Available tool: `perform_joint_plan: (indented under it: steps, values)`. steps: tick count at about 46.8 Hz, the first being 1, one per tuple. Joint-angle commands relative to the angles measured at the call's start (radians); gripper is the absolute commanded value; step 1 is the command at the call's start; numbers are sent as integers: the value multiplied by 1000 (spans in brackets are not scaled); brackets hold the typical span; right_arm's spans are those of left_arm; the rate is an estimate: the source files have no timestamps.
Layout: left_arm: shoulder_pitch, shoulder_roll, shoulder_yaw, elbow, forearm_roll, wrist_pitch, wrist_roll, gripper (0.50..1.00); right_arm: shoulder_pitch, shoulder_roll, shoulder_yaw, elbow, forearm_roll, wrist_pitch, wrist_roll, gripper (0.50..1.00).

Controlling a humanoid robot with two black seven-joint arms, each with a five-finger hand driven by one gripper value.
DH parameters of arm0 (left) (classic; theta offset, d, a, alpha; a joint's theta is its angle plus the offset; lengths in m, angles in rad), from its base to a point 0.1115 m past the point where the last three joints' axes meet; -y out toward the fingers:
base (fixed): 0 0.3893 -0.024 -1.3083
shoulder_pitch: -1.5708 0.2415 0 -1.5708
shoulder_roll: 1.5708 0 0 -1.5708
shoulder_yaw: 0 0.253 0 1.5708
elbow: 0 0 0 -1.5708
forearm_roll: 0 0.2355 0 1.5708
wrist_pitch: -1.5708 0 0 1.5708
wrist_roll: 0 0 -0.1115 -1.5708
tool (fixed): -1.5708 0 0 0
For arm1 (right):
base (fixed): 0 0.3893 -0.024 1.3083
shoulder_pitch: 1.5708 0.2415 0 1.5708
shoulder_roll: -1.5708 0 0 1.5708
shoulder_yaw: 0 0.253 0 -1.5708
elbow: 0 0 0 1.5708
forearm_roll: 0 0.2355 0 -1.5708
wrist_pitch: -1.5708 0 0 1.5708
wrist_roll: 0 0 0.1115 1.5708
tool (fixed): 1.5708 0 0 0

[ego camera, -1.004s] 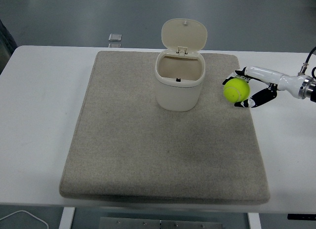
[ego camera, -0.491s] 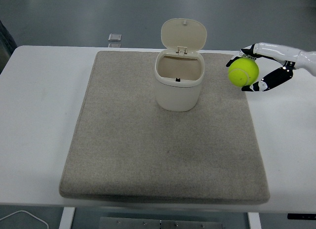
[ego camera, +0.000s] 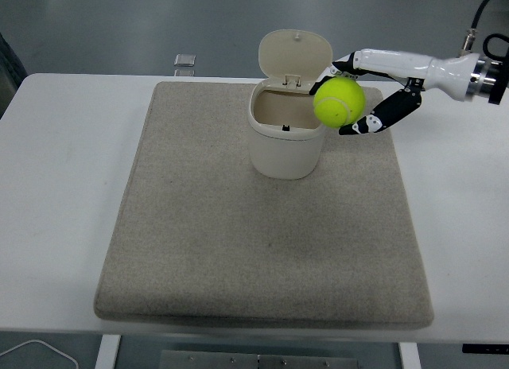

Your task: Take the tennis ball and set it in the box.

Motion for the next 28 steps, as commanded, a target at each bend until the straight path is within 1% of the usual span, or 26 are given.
perform_joint_plan:
  steps: [1, 6, 11, 18, 28]
  values:
    - [1, 0, 0, 0, 0, 0, 0, 992, 2, 29, 0, -11, -2, -5, -4, 500]
    - [1, 0, 0, 0, 0, 0, 0, 992, 2, 66, 0, -33, 0, -14, -9, 500]
    - [1, 0, 0, 0, 0, 0, 0, 992, 2, 107, 0, -64, 1, -17, -36, 500]
    - [1, 0, 0, 0, 0, 0, 0, 992, 2, 148, 0, -108, 0, -21, -56, 500]
    - [-1, 0, 0, 0, 0, 0, 0, 992, 3, 155, -2, -136, -8, -38, -86, 504]
